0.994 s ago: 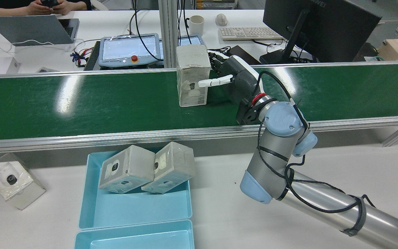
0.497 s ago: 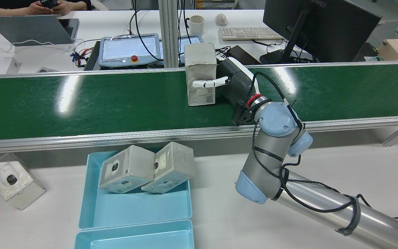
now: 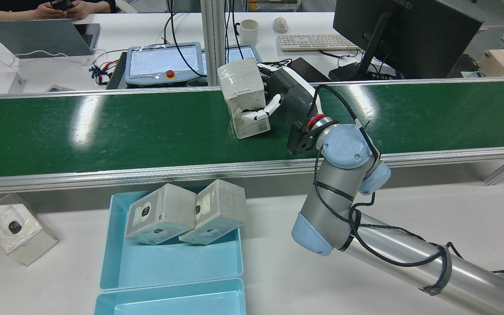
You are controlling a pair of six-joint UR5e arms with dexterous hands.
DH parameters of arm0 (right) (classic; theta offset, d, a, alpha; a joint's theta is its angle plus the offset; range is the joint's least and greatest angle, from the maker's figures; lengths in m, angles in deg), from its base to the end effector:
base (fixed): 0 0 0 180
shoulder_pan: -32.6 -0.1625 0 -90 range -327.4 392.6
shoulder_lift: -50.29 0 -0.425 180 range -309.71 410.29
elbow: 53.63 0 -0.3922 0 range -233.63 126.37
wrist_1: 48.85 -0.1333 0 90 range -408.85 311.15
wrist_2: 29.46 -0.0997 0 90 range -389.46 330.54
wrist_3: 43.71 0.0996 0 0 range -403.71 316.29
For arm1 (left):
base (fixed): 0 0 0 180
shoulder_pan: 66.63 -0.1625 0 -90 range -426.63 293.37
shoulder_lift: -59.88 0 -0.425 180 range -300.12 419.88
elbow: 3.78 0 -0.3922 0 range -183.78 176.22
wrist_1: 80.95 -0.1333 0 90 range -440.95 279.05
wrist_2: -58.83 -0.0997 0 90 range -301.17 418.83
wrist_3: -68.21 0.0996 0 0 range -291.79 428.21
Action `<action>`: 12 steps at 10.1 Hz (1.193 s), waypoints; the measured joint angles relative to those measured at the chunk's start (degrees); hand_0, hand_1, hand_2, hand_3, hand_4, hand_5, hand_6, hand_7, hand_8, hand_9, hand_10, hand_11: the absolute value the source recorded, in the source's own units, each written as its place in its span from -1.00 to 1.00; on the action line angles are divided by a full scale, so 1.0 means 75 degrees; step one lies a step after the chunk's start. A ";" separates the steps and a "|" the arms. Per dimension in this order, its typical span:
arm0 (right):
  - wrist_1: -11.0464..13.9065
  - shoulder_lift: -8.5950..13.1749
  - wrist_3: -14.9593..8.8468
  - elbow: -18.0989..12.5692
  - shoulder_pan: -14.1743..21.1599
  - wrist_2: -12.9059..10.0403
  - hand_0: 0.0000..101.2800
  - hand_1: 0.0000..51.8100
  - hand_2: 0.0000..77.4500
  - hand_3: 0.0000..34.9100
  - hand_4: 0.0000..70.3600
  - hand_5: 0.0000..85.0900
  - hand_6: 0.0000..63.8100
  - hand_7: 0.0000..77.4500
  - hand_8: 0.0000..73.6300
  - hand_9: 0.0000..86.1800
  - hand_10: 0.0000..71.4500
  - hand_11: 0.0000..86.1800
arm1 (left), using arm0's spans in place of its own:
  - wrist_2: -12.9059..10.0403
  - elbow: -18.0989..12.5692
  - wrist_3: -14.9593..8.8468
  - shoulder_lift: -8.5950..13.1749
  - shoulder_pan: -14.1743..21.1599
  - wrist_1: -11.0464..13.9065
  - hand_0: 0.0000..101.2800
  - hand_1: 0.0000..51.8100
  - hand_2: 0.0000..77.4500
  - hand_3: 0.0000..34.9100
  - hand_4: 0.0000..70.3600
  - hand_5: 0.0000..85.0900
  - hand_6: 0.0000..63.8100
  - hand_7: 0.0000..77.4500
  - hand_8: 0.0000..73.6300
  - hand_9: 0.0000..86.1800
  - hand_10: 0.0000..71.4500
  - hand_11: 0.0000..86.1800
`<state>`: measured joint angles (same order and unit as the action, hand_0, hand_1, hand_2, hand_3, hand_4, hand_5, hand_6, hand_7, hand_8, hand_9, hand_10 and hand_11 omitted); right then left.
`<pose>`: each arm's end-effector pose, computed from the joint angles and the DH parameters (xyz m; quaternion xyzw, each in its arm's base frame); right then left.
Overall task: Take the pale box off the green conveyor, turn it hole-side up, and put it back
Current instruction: 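Lift the pale box up off the belt with the right hand, then rotate the held box over, carrying it back along the belt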
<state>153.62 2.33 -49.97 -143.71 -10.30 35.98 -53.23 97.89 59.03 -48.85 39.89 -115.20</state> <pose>-0.3897 -0.6006 0.2785 -0.1638 -0.7913 0.5810 0.0974 -0.2512 -0.5098 0.4722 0.0966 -0.6779 0.7281 0.0321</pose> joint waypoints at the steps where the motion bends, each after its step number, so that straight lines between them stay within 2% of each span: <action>1: 0.0055 0.0145 0.0006 -0.0187 -0.0012 0.0127 0.14 -0.56 -0.13 -1.00 -0.29 0.28 0.08 -0.08 0.04 -0.10 -0.28 -0.48 | 0.0000 0.0000 0.0000 0.0000 0.0000 0.0000 -1.00 -1.00 -0.99 -1.00 -1.00 -0.97 -0.98 -1.00 -0.99 -1.00 -0.98 -0.99; 2: 0.0170 0.0412 0.0010 -0.0335 -0.0020 0.0351 0.14 -0.66 -0.11 -1.00 -0.30 0.38 0.15 -0.04 0.13 -0.06 -0.11 -0.25 | 0.0000 0.0000 0.0000 0.0000 0.0000 0.0000 -1.00 -1.00 -0.99 -1.00 -1.00 -0.97 -0.98 -1.00 -0.99 -1.00 -0.98 -0.99; 3: 0.0336 0.0753 0.0012 -0.0435 -0.0019 0.0585 0.14 -0.66 -0.11 -1.00 -0.30 0.38 0.15 -0.04 0.13 -0.06 -0.11 -0.25 | 0.0000 0.0000 0.0000 0.0000 0.0000 0.0000 -1.00 -1.00 -0.99 -1.00 -1.00 -0.97 -0.98 -0.99 -0.99 -1.00 -0.98 -0.99; 4: 0.0503 0.1060 0.0013 -0.0501 0.0010 0.0742 0.17 -0.66 -0.11 -1.00 -0.33 0.60 0.32 0.03 0.27 0.00 -0.21 0.10 | 0.0000 0.0000 0.0000 0.0000 0.0000 0.0000 -1.00 -1.00 -0.99 -1.00 -1.00 -0.97 -0.98 -0.99 -0.99 -1.00 -0.98 -0.99; 6: 0.0706 0.1565 0.0019 -0.0532 0.0189 0.0986 0.17 -0.66 -0.11 -1.00 -0.33 0.60 0.32 0.04 0.27 0.00 -0.21 0.11 | 0.0000 0.0000 0.0000 0.0000 0.0000 0.0000 -1.00 -1.00 -0.97 -1.00 -1.00 -0.97 -0.98 -0.99 -0.99 -0.99 -0.98 -0.99; 7: 0.0809 0.1814 0.0027 -0.0506 0.0295 0.1159 0.12 -0.66 -0.11 -1.00 -0.26 0.60 0.32 0.04 0.27 0.00 -0.16 0.11 | 0.0000 0.0000 0.0000 0.0000 0.0000 0.0000 -1.00 -1.00 -0.97 -1.00 -1.00 -0.97 -0.98 -0.99 -0.99 -1.00 -0.98 -0.99; 9: 0.1159 0.2285 0.0070 -0.0502 0.0422 0.1530 0.19 -0.66 -0.11 -1.00 -0.19 0.59 0.32 0.04 0.27 0.00 -0.13 0.13 | 0.0000 0.0000 0.0000 0.0000 0.0000 0.0000 -1.00 -1.00 -0.97 -1.00 -1.00 -0.97 -0.98 -0.99 -0.99 -1.00 -0.98 -0.99; 10: 0.1306 0.2443 0.0173 -0.0481 0.0460 0.1760 0.21 -0.96 -0.01 -1.00 -0.13 0.63 0.32 0.04 0.27 0.00 -0.13 0.13 | 0.0000 0.0000 0.0000 0.0000 0.0000 0.0000 -1.00 -1.00 -0.97 -1.00 -1.00 -0.97 -0.98 -0.99 -0.99 -1.00 -0.98 -0.99; 11: 0.1405 0.2540 0.0366 -0.0430 0.0488 0.2039 0.19 -0.96 -0.01 -1.00 -0.13 0.63 0.62 -0.07 0.50 -0.05 -0.13 0.13 | 0.0000 0.0000 0.0000 0.0000 0.0000 0.0000 -1.00 -1.00 -0.97 -1.00 -1.00 -0.97 -0.98 -0.99 -0.99 -1.00 -0.98 -0.99; 12: 0.1454 0.2596 0.0573 -0.0336 0.0503 0.2314 0.19 -0.96 -0.01 -1.00 -0.13 0.63 0.62 -0.07 0.48 -0.05 -0.13 0.13 | 0.0000 0.0000 0.0000 0.0000 0.0000 0.0000 -1.00 -1.00 -0.99 -1.00 -1.00 -0.97 -0.98 -1.00 -0.99 -1.00 -0.98 -0.99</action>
<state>164.52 21.80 -45.67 -146.23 -6.53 53.33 -53.23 97.89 59.03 -48.85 39.89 -115.20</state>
